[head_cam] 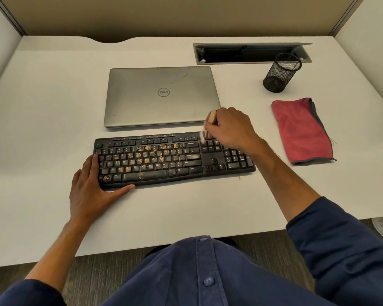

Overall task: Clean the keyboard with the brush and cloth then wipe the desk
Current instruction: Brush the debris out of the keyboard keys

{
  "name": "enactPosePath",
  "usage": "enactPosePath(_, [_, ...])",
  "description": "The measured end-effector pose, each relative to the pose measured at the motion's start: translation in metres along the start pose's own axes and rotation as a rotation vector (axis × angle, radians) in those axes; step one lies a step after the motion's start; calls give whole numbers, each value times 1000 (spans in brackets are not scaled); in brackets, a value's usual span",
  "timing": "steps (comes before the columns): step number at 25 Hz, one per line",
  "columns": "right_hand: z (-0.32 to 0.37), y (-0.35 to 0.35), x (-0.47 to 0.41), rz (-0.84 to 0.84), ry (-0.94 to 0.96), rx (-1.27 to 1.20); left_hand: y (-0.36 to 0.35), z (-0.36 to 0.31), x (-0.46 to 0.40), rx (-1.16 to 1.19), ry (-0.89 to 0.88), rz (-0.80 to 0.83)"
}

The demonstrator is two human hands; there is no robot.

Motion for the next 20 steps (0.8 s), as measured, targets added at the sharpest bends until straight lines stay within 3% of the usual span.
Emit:
enactPosePath(7, [13, -6, 6, 207, 191, -15, -1, -1, 1, -1, 2, 5])
enactPosePath(12, [-11, -4, 3, 342, 158, 69, 0, -3, 1, 3, -1, 6])
enactPosePath(15, [-20, 2, -1, 338, 114, 129, 0, -1, 1, -2, 4, 5])
enactPosePath(20, [12, -7, -1, 305, 208, -49, 0, -1, 1, -3, 0, 4])
Point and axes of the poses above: each hand's wrist, its own x-axis away from the middle knuckle, its own y-axis out of the back of the hand, z = x × y, the point moved 10 cm from there along -x, towards the middle knuckle, and after that the axes turned 9 degrees about x, right-handed, at the moved point
